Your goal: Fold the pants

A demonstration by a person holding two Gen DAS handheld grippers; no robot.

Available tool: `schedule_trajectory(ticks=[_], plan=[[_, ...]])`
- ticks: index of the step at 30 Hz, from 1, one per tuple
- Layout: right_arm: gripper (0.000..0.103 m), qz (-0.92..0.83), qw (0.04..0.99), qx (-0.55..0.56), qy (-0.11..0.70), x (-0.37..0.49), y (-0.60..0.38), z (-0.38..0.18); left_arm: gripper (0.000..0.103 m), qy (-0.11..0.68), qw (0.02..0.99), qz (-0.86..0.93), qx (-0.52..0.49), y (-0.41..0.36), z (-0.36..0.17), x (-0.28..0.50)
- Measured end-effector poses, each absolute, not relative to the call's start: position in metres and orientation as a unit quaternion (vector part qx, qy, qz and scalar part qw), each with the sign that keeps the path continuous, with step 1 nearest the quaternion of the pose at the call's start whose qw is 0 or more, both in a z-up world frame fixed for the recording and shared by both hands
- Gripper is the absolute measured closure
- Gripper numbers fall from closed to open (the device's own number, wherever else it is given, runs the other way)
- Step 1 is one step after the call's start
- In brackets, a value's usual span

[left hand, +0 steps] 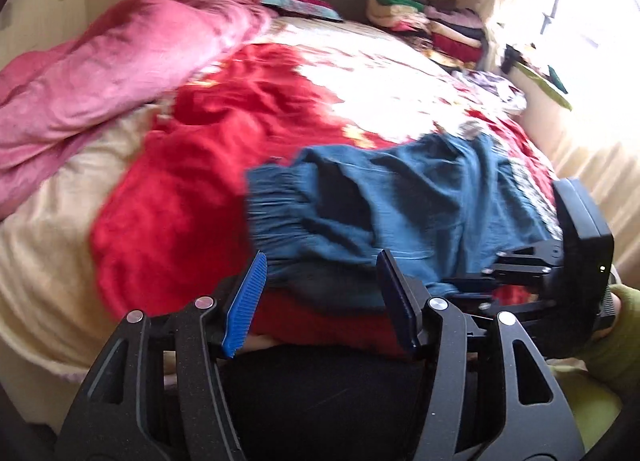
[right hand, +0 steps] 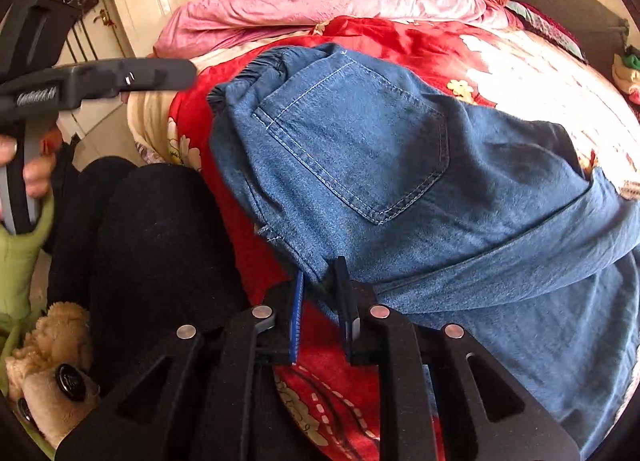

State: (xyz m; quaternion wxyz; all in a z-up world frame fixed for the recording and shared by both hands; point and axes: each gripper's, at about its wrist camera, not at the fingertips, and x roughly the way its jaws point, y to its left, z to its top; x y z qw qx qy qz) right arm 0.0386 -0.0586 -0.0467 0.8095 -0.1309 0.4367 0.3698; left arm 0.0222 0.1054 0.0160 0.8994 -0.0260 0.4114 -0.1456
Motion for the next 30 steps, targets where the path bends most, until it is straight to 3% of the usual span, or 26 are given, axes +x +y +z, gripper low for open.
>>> schedule_trajectory(ticks=[10,20,26,30], plan=[[0.073,0.376,0.829,-0.087,0.405,0.033,-0.085,-0.019,0.054,0.462,0.880,-0.098,0.038,0.084,-0.034,0.052],[0.073,0.324,0.821,-0.086,0.462,0.057,-0.076,-0.047,0.052,0.460,0.881,-0.109,0.021,0.091,-0.041,0.052],[0.071,0.327,0.823,-0.077,0.458,0.058,-0.079,-0.043,0.052,0.445,0.890,-0.099,0.011,0.090,-0.033,0.045],[0.061,0.331,0.838,-0.061,0.430,0.055,-0.091,-0.030,0.052,0.432,0.896,-0.101,-0.008,0.094,-0.018,0.037]])
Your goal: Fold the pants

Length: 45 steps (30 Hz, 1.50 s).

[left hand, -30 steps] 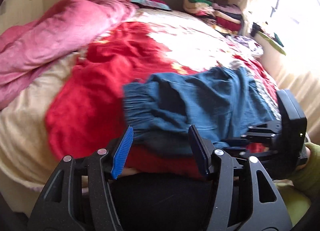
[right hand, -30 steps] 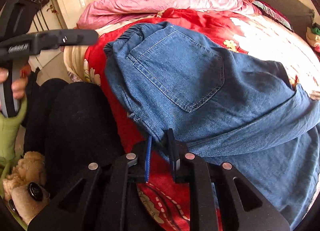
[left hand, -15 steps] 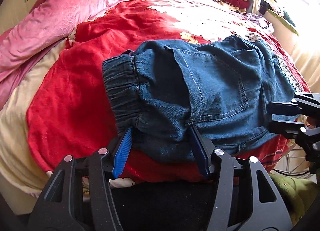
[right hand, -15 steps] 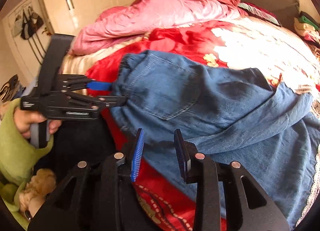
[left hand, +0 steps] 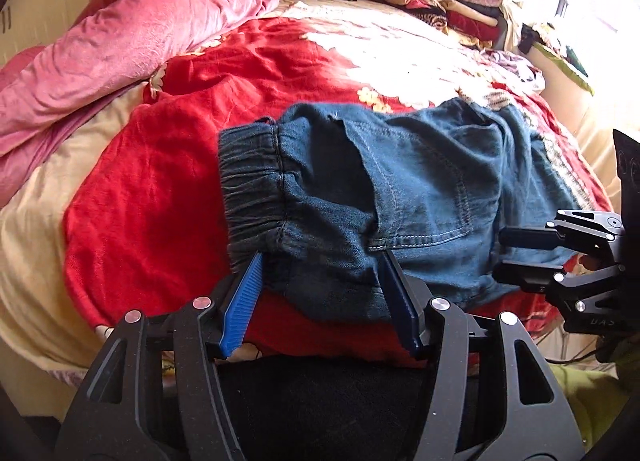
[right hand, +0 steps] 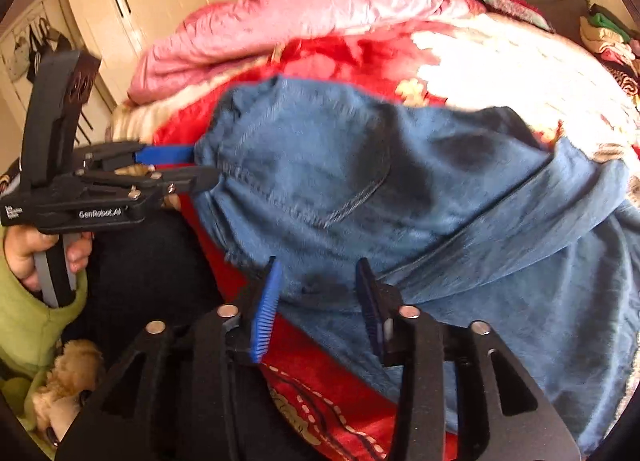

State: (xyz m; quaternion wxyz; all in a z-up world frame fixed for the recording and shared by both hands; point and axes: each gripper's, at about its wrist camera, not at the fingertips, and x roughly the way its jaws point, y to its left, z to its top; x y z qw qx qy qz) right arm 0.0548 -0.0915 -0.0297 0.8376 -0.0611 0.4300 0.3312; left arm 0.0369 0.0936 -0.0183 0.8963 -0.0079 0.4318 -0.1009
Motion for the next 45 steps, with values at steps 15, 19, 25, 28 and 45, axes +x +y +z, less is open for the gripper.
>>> schedule_trajectory(ticks=[15,19,25,28,45], plan=[[0.048,0.257,0.886,-0.012,0.386,0.061,-0.150,0.003,0.044,0.405,0.906,-0.119,-0.002,0.072,0.020,0.020],[0.042,0.233,0.895,0.000,0.379,0.064,-0.168,0.007,0.044,0.409,0.902,-0.139,0.001,0.057,0.020,0.021],[0.042,0.206,0.903,0.025,0.375,0.070,-0.193,0.007,0.044,0.419,0.892,-0.172,-0.005,0.030,0.017,0.023],[0.042,0.198,0.905,0.033,0.374,0.072,-0.201,0.005,0.044,0.423,0.888,-0.182,0.000,0.018,0.013,0.025],[0.042,0.174,0.908,0.031,0.380,0.086,-0.224,-0.006,0.072,0.483,0.828,-0.283,-0.011,-0.057,-0.028,0.059]])
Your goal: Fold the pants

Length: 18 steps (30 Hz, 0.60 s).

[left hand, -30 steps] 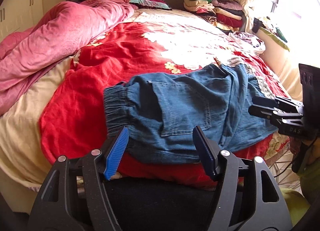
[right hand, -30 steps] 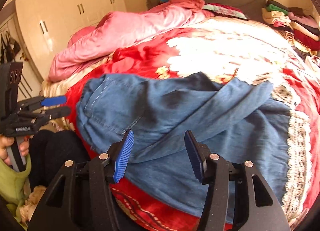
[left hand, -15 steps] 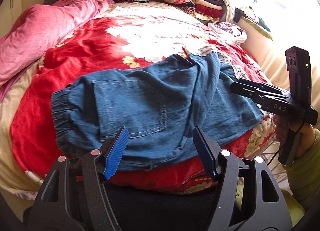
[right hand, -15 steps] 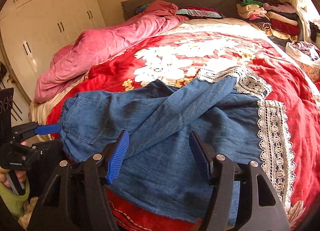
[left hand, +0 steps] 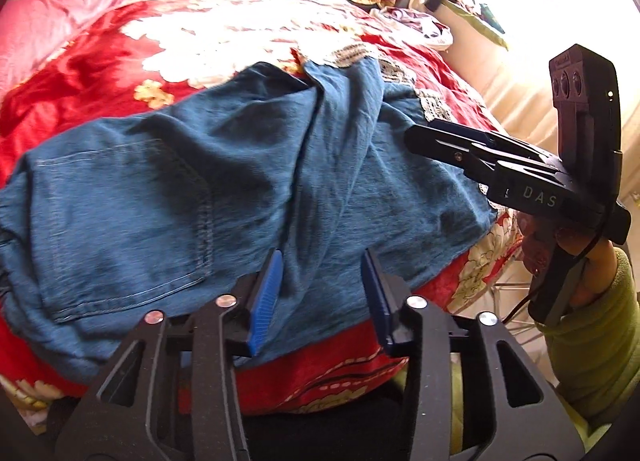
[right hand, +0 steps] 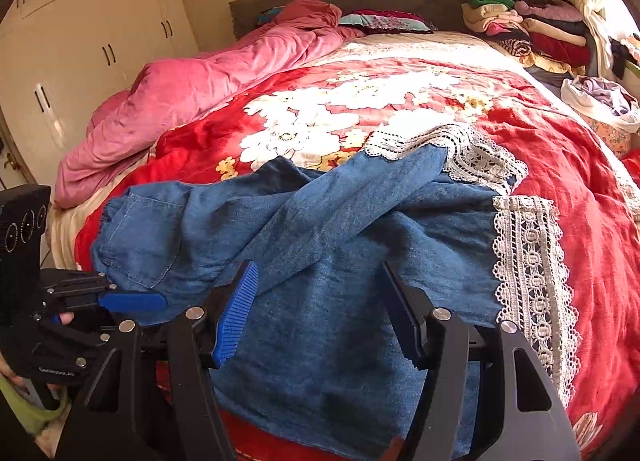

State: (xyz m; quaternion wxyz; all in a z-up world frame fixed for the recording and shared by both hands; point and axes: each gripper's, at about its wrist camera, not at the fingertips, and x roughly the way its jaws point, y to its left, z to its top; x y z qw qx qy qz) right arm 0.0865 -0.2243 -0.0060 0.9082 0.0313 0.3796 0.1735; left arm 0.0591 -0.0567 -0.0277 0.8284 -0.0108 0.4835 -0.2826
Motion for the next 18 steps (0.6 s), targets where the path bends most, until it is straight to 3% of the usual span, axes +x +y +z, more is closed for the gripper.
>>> schedule_trajectory(ticks=[14,18], plan=[[0.042,0.182,0.899,-0.014,0.399,0.161,-0.205,0.000,0.072,0.518,0.805,-0.281,-0.066,-0.072,-0.048,0.120],[0.042,0.180,0.895,-0.026,0.407,0.191,-0.197,0.002,0.092,0.511,0.806,-0.290,-0.069,-0.081,-0.046,0.120]])
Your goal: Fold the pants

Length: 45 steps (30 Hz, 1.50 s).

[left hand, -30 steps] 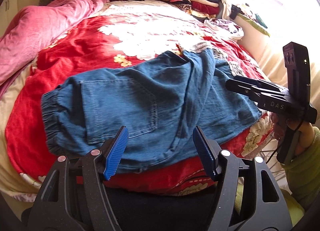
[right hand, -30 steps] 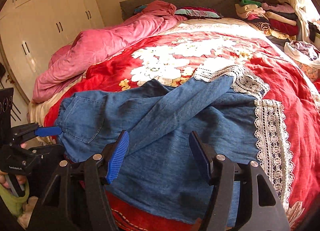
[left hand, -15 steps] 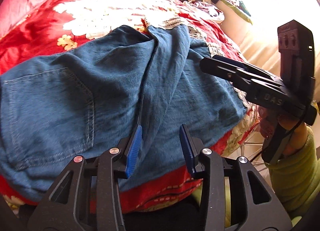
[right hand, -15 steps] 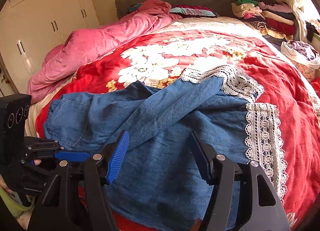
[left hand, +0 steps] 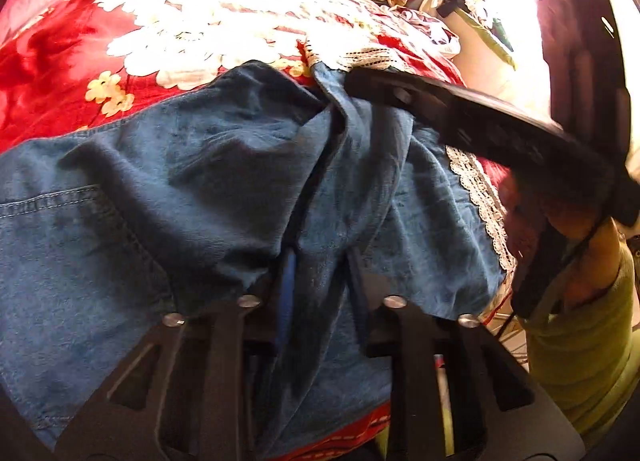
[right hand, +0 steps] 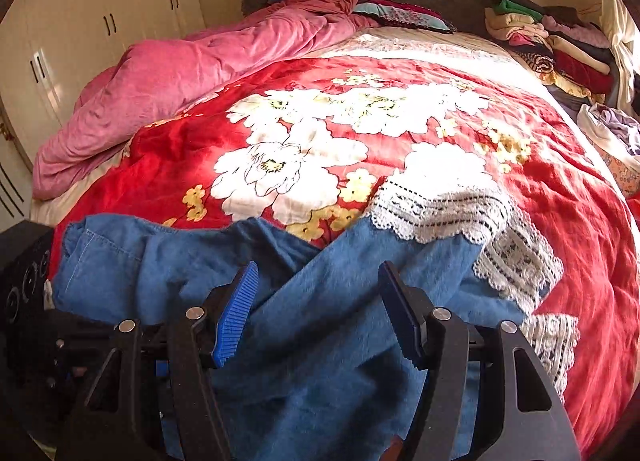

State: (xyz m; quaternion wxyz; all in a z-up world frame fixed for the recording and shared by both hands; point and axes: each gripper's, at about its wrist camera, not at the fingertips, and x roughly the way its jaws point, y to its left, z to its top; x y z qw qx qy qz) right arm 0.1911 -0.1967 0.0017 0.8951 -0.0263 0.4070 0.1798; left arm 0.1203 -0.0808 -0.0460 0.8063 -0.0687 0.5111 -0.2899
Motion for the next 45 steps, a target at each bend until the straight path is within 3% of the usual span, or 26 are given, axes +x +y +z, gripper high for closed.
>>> schedule_trajectory(ticks=[15,16,17,20,23,27,36,39,41,42,45], plan=[[0.042,0.084,0.870,-0.023,0.485,0.301,-0.198,-0.041,0.093,0.505,0.801,-0.319,-0.040,-0.103,-0.049,0.100],[0.054,0.082,0.870,-0.020,0.486,0.304,-0.199,-0.044,0.093,0.505,0.800,-0.320,-0.043,-0.105,-0.049,0.100],[0.073,0.075,0.872,-0.027,0.483,0.305,-0.201,-0.044,0.093,0.505,0.800,-0.321,-0.044,-0.105,-0.049,0.101],[0.089,0.082,0.879,0.008,0.470,0.303,-0.217,-0.040,0.093,0.504,0.799,-0.324,-0.047,-0.101,-0.047,0.100],[0.094,0.081,0.890,0.032,0.448,0.290,-0.232,-0.028,0.093,0.504,0.798,-0.327,-0.053,-0.092,-0.048,0.105],[0.095,0.077,0.903,0.060,0.419,0.259,-0.256,-0.005,0.092,0.503,0.798,-0.326,-0.057,-0.084,-0.051,0.110],[0.095,0.050,0.927,0.111,0.356,0.173,-0.318,0.042,0.062,0.489,0.814,-0.309,-0.053,-0.066,-0.041,0.110],[0.095,0.040,0.929,0.127,0.346,0.144,-0.334,0.045,0.062,0.480,0.824,-0.300,-0.038,-0.065,-0.038,0.106],[0.095,0.035,0.927,0.139,0.346,0.127,-0.344,0.044,0.072,0.475,0.830,-0.292,-0.025,-0.067,-0.036,0.103],[0.095,0.034,0.926,0.144,0.346,0.119,-0.349,0.043,0.092,0.472,0.833,-0.289,-0.018,-0.066,-0.035,0.102],[0.095,0.031,0.922,0.158,0.353,0.098,-0.358,0.039,0.099,0.460,0.840,-0.289,-0.011,-0.061,-0.030,0.098]])
